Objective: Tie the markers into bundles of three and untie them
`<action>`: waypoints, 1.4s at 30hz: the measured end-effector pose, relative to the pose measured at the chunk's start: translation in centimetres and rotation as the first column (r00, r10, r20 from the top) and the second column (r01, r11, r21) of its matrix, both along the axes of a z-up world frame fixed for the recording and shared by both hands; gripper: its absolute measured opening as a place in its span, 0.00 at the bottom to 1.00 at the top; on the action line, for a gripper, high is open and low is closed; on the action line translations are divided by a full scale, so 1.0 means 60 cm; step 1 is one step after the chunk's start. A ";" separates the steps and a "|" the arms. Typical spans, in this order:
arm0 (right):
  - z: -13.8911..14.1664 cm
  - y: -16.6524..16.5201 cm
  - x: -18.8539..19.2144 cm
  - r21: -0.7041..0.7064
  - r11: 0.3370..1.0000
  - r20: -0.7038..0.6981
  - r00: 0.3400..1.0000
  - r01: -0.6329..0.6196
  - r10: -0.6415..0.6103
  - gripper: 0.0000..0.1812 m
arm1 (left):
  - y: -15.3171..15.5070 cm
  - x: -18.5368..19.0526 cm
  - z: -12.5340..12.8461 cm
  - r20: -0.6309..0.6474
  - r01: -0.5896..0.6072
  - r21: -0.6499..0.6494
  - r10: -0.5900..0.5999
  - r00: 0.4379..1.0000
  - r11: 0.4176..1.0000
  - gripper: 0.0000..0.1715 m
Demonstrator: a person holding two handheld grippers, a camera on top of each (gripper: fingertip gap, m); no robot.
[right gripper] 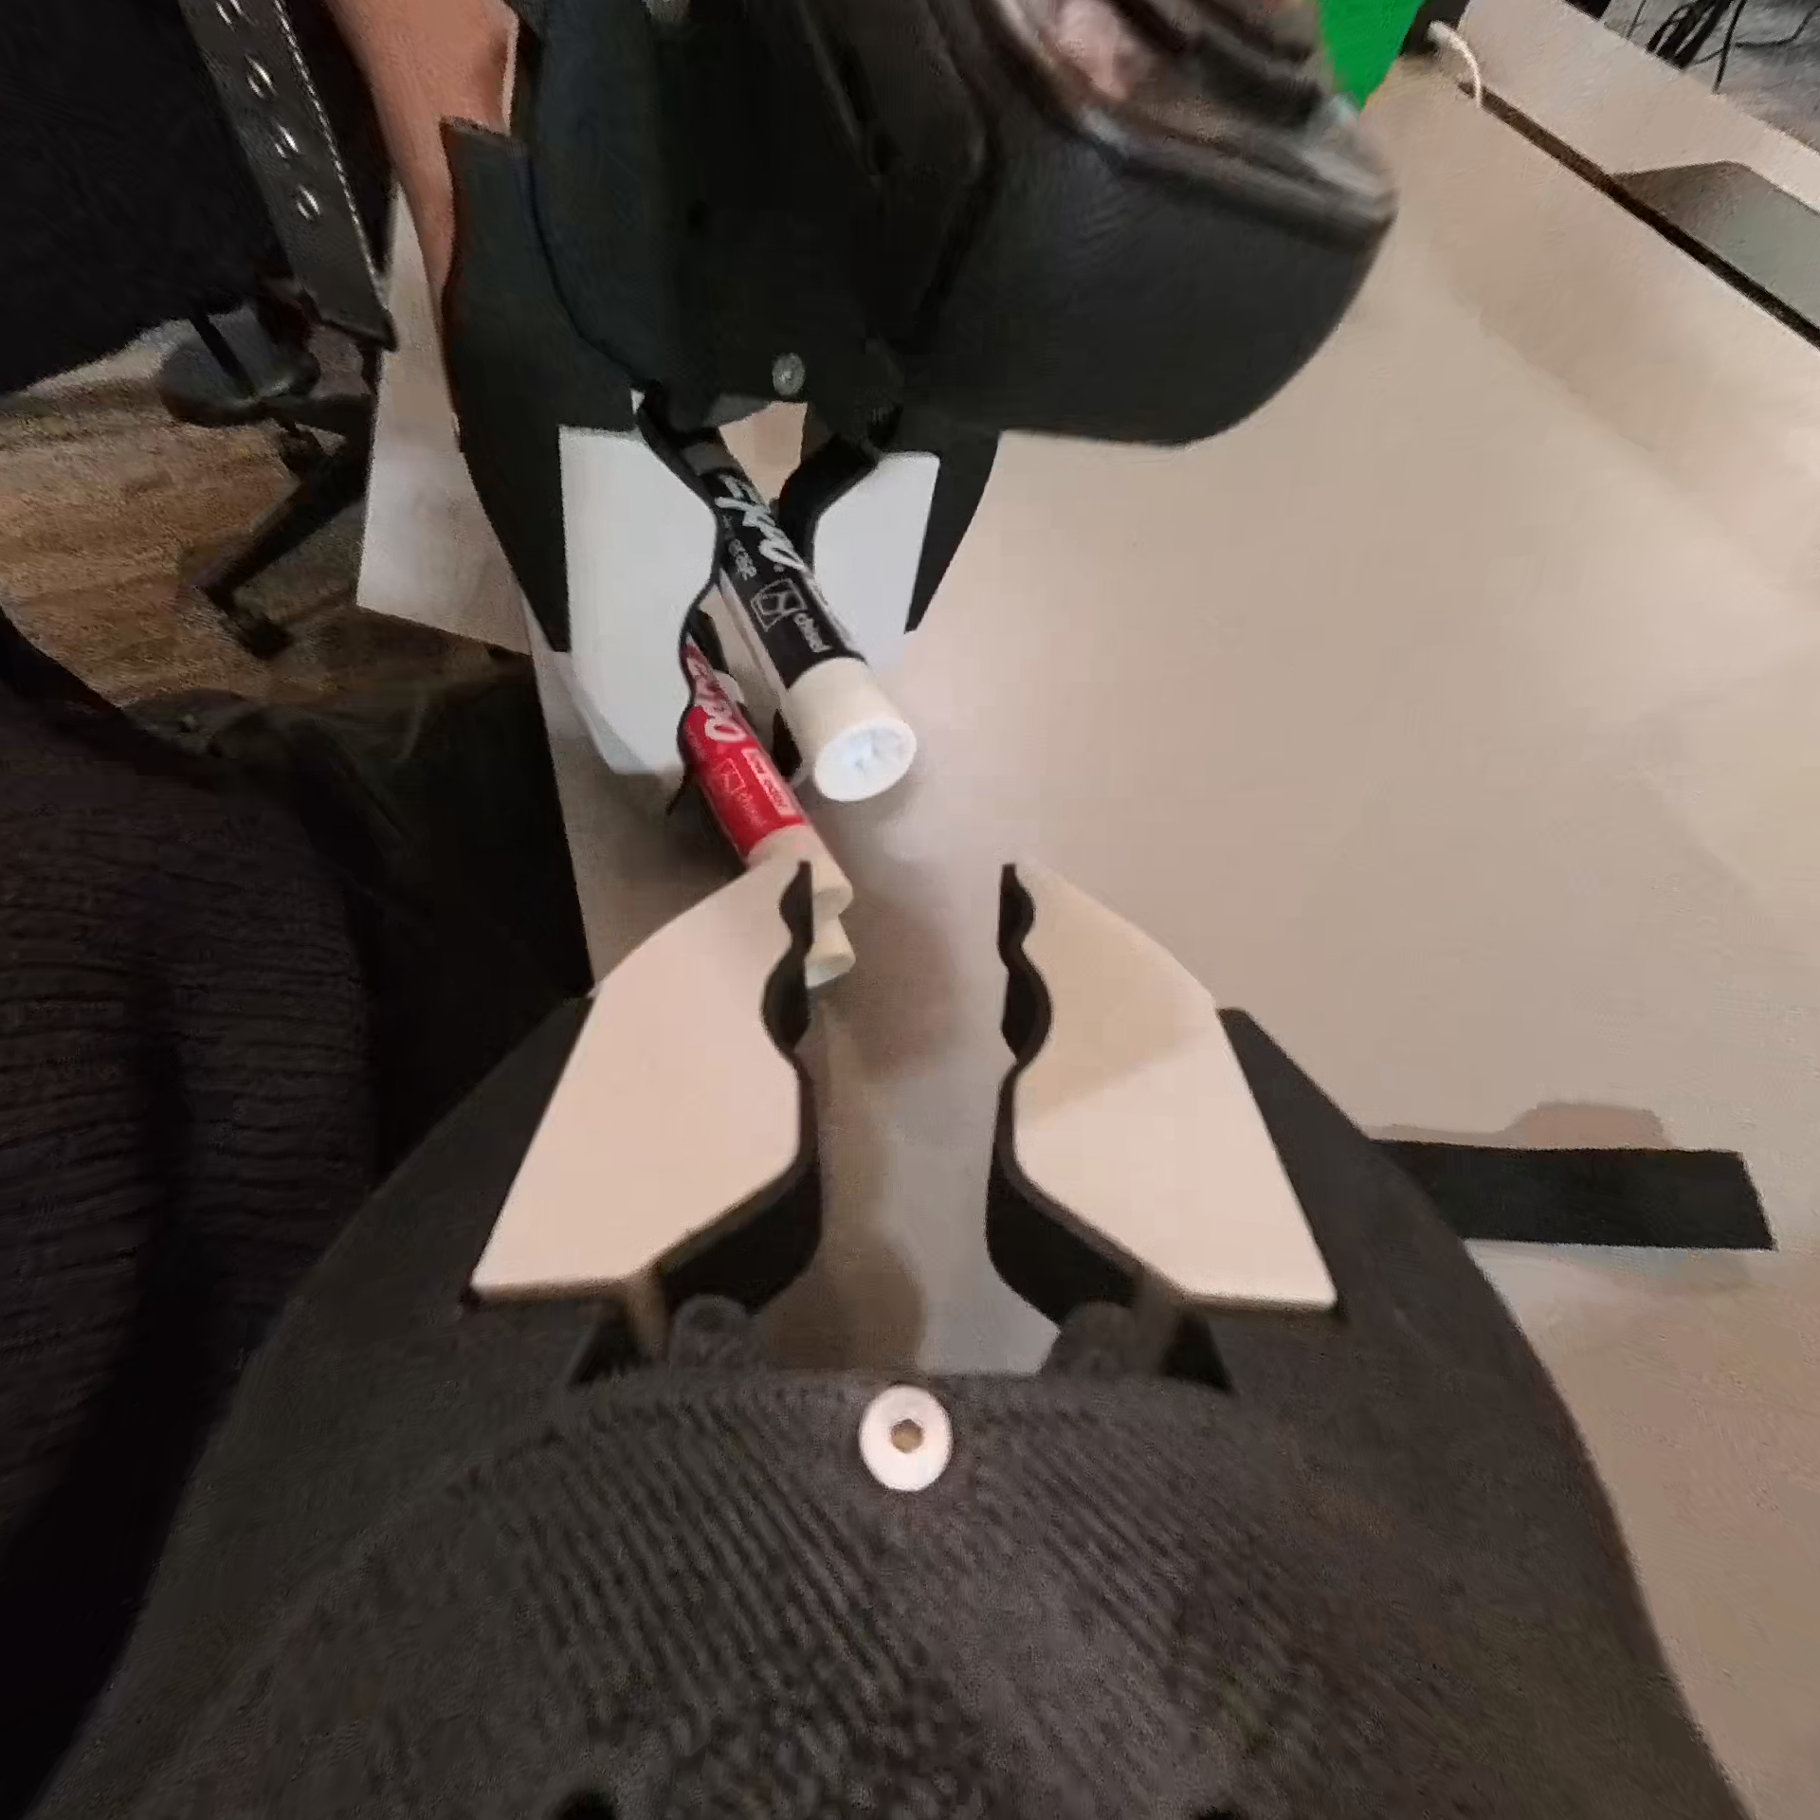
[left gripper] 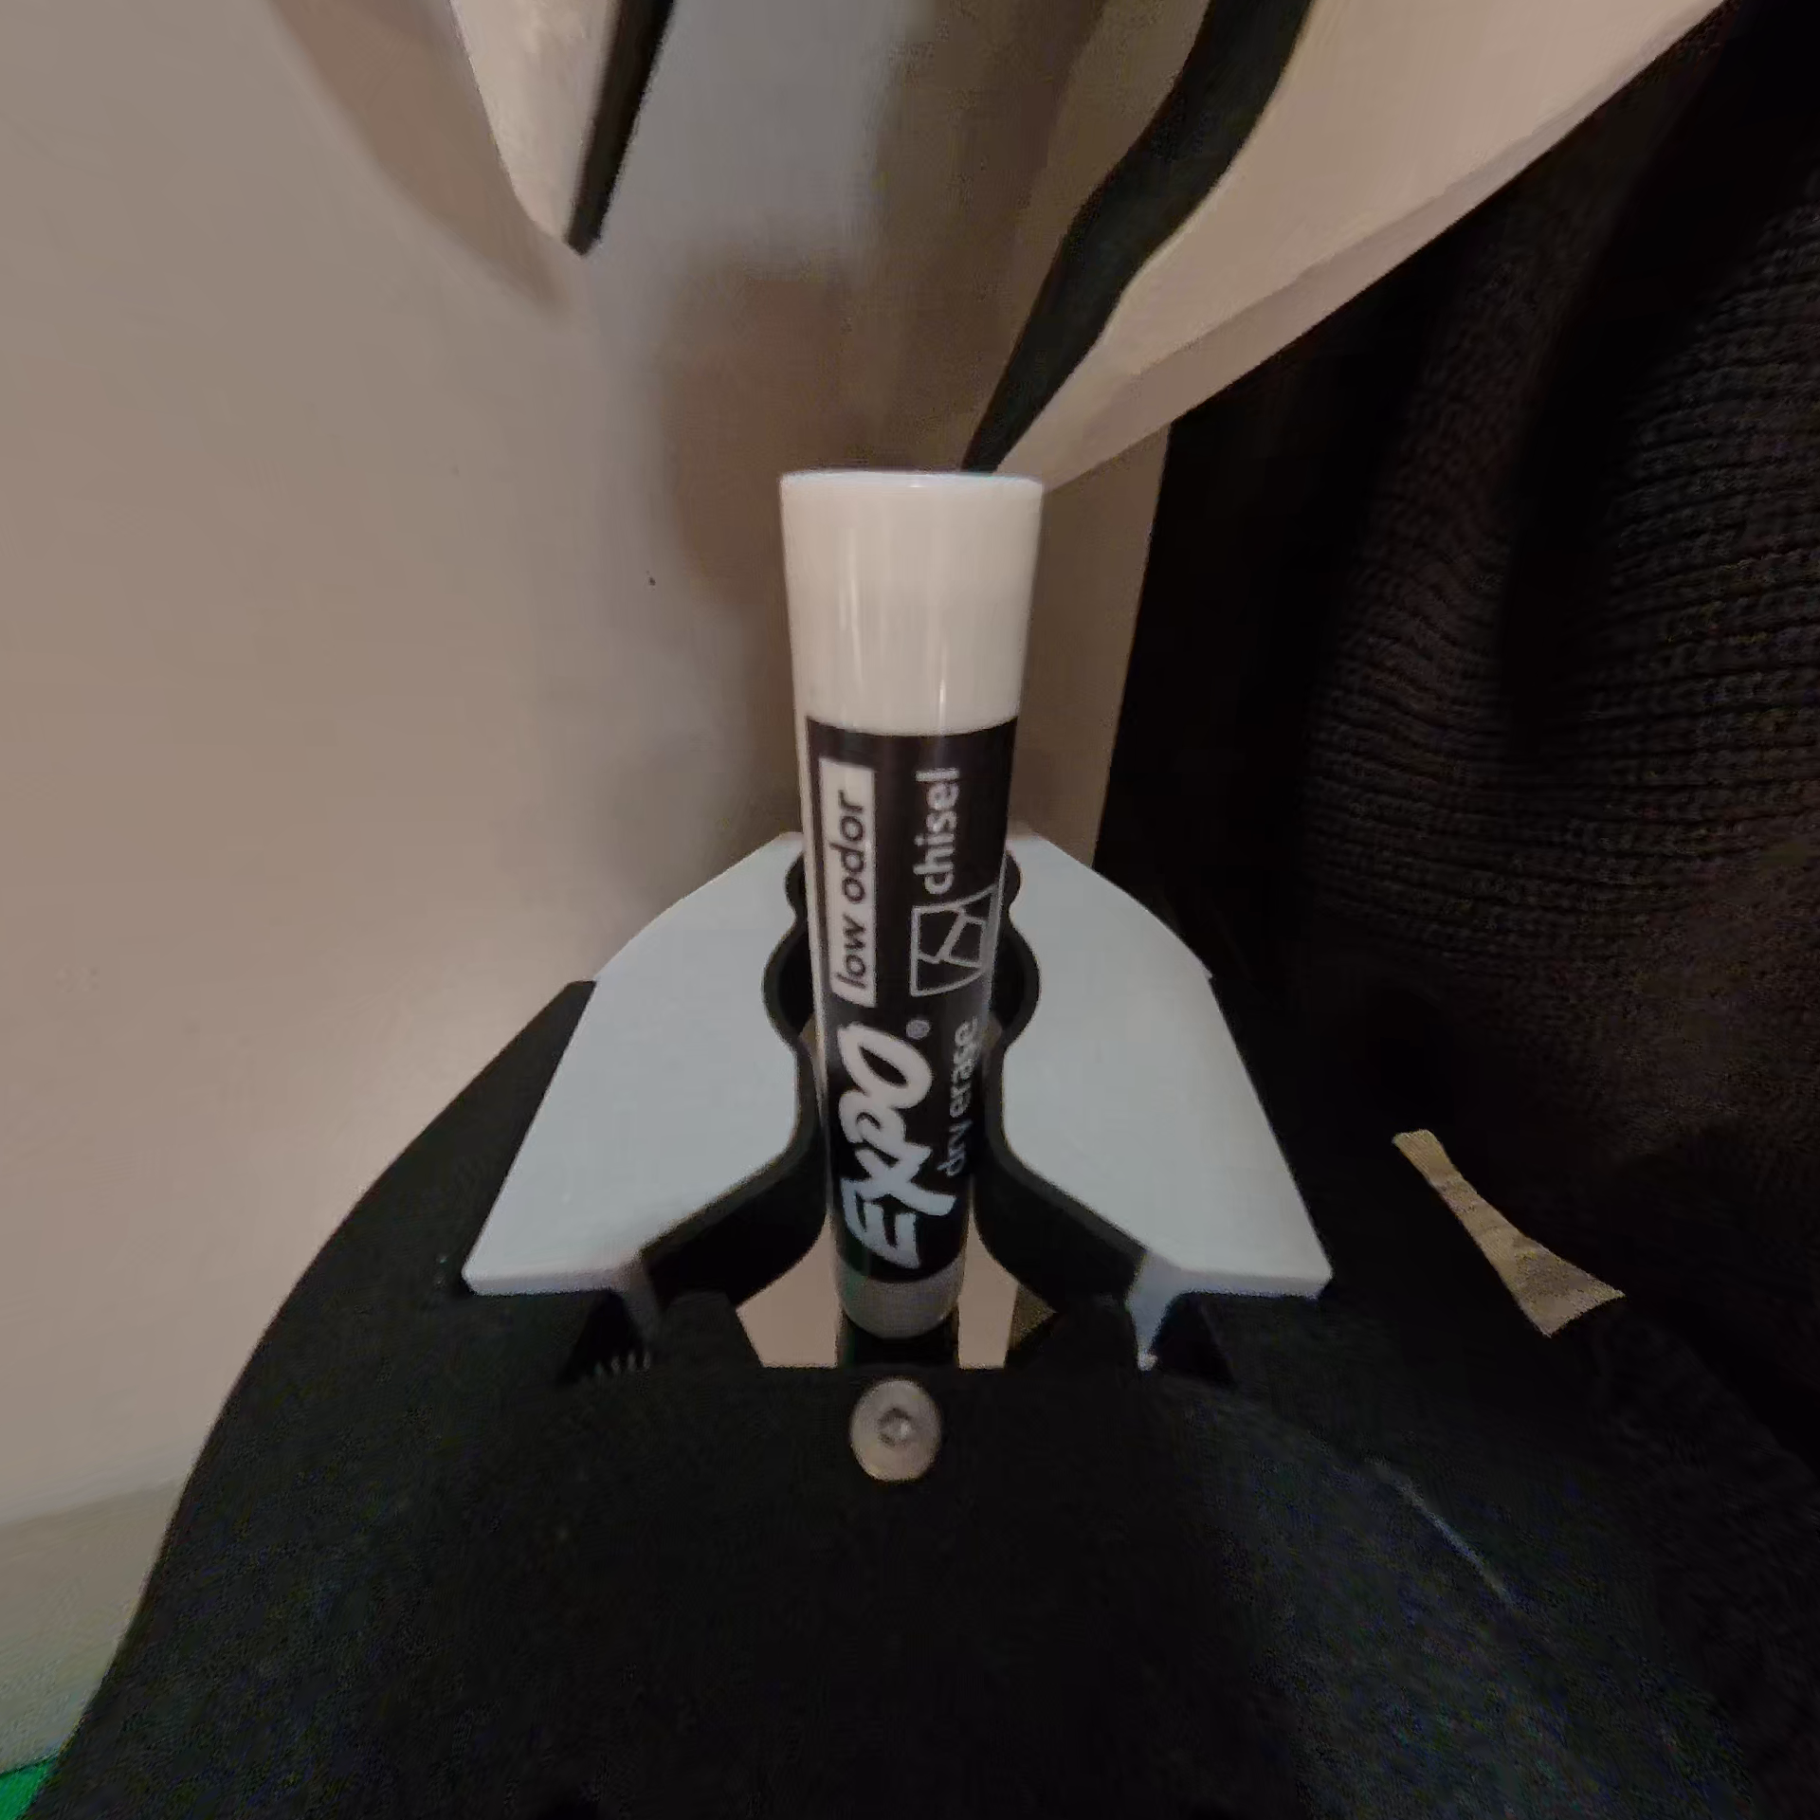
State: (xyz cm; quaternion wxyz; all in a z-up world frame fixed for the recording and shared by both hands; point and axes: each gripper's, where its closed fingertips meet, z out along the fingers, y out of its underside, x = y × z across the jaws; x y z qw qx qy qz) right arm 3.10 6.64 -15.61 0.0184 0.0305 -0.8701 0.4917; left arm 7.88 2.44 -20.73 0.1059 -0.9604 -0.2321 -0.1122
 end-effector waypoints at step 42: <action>-0.050 0.002 -0.025 0.137 0.986 -0.118 0.990 0.093 -0.077 0.20 | -0.107 -0.104 0.033 -0.264 -0.392 0.425 0.526 0.809 0.816 0.09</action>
